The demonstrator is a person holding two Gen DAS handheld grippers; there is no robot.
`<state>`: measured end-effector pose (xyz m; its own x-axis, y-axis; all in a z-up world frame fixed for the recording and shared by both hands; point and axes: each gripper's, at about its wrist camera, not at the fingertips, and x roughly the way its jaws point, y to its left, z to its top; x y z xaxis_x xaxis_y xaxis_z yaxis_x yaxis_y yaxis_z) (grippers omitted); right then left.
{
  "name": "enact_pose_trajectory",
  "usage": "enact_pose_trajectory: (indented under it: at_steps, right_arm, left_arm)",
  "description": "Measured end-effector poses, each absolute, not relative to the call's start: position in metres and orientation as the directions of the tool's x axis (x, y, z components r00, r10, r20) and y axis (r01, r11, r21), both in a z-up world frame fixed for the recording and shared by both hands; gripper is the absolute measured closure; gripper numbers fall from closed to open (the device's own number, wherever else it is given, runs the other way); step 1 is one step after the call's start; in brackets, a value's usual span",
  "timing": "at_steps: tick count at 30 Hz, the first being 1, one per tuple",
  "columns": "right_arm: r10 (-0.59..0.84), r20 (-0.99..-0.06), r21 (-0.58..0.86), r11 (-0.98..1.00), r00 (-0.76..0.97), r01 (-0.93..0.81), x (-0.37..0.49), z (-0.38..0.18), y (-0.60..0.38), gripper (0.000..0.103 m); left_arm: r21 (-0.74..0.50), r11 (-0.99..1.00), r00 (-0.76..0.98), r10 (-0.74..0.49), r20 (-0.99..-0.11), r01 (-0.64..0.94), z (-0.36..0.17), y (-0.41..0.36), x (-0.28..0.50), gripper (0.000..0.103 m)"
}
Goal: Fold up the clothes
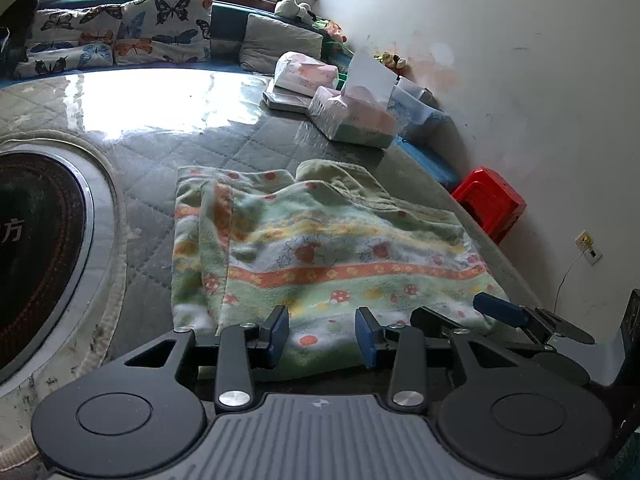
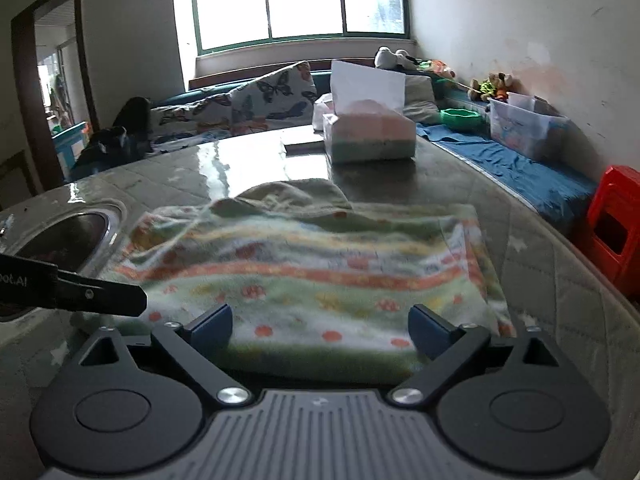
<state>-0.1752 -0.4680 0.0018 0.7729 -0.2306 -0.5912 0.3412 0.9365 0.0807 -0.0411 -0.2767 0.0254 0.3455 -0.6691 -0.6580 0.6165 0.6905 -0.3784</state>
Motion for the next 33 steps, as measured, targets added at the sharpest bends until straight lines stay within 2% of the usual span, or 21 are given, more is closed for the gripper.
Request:
enact_pose_trajectory:
  at_steps: [2,7,16,22,28,33]
  right_arm:
    - [-0.246,-0.588,0.074,0.932,0.771,0.354,-0.176,0.000,-0.467,0.000]
    - [-0.250,-0.583,0.069,0.933,0.773,0.354,-0.179,0.006,-0.464,0.000]
    - [-0.219,-0.562,0.038,0.956,0.797,0.290,-0.170,0.013,-0.445,0.000]
    - [-0.232,-0.622,-0.047,0.964,0.748,0.260,-0.157,0.000,-0.432,0.000]
    - [-0.202,-0.569,-0.011,0.971,0.797,0.239,-0.160,0.017,-0.429,0.000]
    - [-0.181,-0.575,-0.052,0.981,0.798,0.185,-0.145,0.015,-0.412,0.000]
  left_arm:
    - [-0.370,0.691,0.353,-0.668,-0.655,0.621,0.023,-0.276,-0.043,0.063]
    - [-0.371,0.693,0.370,-0.673,-0.641,0.617,0.029,-0.270,-0.048,0.059]
    - [-0.369,0.704,0.390,-0.668,-0.634,0.606,0.027,-0.258,-0.053,0.061]
    - [-0.375,0.703,0.385,-0.670,-0.635,0.605,0.024,-0.256,-0.052,0.062]
    - [-0.400,0.707,0.410,-0.681,-0.606,0.583,0.035,-0.240,-0.053,0.061]
    - [-0.395,0.738,0.444,-0.656,-0.610,0.547,0.035,-0.225,-0.047,0.062]
